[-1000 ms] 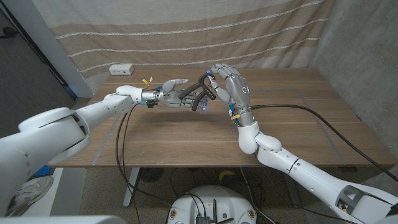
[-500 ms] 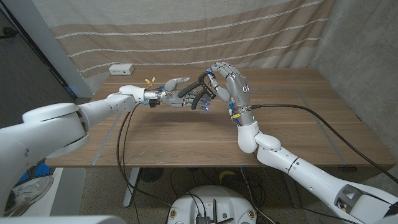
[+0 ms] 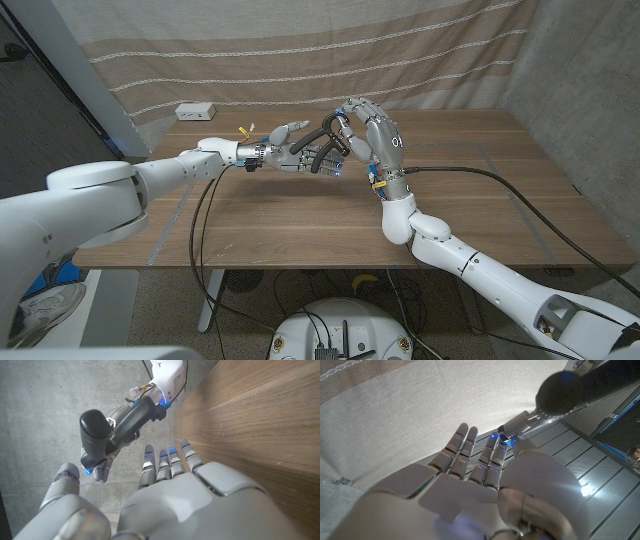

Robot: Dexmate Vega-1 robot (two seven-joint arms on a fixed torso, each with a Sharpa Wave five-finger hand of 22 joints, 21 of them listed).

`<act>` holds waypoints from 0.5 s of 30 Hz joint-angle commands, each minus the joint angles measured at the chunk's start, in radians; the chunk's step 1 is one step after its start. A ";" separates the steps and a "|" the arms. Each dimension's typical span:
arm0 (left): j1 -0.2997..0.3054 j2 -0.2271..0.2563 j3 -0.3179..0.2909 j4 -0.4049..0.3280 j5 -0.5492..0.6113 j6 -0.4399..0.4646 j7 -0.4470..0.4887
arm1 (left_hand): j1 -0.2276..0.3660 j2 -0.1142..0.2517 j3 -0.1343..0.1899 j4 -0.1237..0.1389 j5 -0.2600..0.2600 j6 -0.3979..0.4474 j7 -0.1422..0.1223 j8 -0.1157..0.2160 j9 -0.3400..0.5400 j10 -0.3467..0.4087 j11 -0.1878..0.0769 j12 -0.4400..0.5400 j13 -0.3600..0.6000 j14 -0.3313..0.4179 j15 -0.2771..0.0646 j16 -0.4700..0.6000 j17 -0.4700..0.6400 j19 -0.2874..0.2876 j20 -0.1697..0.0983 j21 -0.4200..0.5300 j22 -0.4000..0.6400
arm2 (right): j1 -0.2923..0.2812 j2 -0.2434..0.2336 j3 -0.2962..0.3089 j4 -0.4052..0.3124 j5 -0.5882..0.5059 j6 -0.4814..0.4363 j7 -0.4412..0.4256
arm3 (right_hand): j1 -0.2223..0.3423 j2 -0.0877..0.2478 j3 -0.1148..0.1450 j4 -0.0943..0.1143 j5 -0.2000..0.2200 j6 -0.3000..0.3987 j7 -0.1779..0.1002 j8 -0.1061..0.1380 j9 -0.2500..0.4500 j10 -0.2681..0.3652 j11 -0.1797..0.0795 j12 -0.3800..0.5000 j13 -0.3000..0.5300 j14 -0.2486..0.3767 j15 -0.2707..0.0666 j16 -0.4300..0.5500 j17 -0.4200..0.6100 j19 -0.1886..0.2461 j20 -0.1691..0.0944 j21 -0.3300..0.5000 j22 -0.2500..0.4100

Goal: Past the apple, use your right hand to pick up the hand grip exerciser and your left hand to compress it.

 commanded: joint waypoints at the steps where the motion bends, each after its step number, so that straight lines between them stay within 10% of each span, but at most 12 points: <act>1: 0.004 -0.002 0.007 -0.013 -0.037 -0.004 0.000 | -0.001 -0.005 -0.010 -0.002 0.011 -0.021 0.046 -0.011 0.002 0.004 0.001 0.003 0.002 0.001 0.006 0.005 0.003 0.005 0.011 -0.004 0.001 | 0.009 0.009 0.009 0.025 0.025 -0.007 -0.014 | 0.004 0.009 0.058 0.057 0.004 -0.002 -0.002 0.039 0.465 -0.008 -0.002 0.008 0.004 -0.001 -0.186 -0.003 0.006 -0.003 -0.097 0.009 0.003; 15: 0.012 -0.008 -0.007 -0.080 -0.068 0.017 0.000 | 0.040 -0.007 -0.044 -0.012 0.040 -0.016 0.006 -0.011 0.003 -0.013 -0.031 -0.003 0.002 -0.002 -0.006 0.004 0.002 0.008 0.030 -0.011 -0.001 | 0.000 0.050 0.051 0.062 0.025 0.065 -0.042 | -0.001 0.011 0.062 0.060 0.003 -0.011 -0.001 0.044 0.468 -0.015 -0.002 0.008 0.013 -0.004 -0.185 -0.010 0.016 -0.014 -0.095 0.013 0.003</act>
